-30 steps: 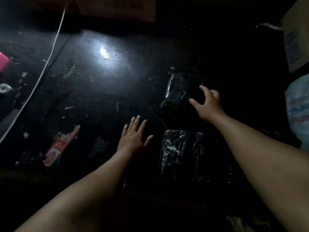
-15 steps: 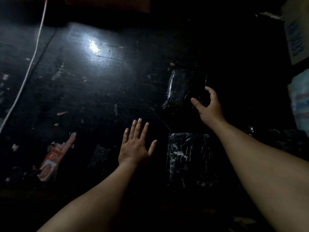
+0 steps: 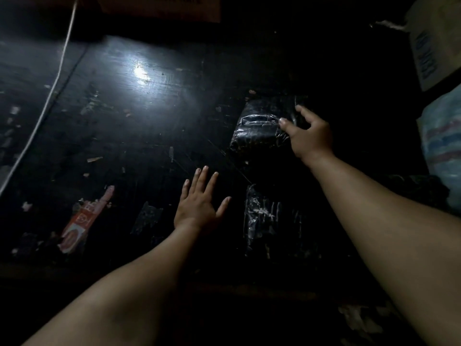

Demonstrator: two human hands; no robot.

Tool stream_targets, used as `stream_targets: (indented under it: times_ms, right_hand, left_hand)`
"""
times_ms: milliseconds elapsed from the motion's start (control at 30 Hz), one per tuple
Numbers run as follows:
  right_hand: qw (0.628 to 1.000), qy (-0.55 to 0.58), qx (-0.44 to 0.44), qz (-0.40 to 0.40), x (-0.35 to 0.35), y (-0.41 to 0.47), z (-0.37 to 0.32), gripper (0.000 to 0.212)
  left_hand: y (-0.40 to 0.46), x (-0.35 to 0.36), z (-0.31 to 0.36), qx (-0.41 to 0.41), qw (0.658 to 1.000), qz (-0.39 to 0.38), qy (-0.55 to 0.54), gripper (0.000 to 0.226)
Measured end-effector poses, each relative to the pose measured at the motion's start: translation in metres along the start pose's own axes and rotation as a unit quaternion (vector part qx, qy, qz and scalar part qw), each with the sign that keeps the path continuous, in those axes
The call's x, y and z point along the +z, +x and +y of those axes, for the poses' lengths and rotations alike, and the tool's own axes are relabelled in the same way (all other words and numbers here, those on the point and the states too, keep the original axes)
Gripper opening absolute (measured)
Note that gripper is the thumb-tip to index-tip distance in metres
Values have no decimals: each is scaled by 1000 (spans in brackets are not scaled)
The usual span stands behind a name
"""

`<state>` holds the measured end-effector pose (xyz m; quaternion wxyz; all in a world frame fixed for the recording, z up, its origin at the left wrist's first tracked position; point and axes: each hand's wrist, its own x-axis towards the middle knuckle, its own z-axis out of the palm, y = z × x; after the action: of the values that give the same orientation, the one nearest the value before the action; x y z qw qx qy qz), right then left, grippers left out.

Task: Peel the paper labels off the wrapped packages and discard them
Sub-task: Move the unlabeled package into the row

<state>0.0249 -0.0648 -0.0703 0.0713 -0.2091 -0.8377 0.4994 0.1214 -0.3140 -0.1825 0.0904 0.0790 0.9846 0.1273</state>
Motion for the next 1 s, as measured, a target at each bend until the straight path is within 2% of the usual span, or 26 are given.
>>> stream_targets:
  times_ms: [233,533,700,1000]
  right_hand:
    - [997,55,-48,-24,-54,-78,9,53]
    - [995,86,-53,-11,-85,-178,57,46]
    - [996,54,-33,-61,-80,-193,88,50]
    - [993,-32,-29,-110,-78,-185,84,57]
  left_hand:
    - [-28,2,0,1,1000,-27,14,76]
    - [-83,20,12,-20,999,-19,36,76]
    - [-84,24,9,-16,999,-5,47,76]
    - [-81,25,7,-9,998,-9,68,83]
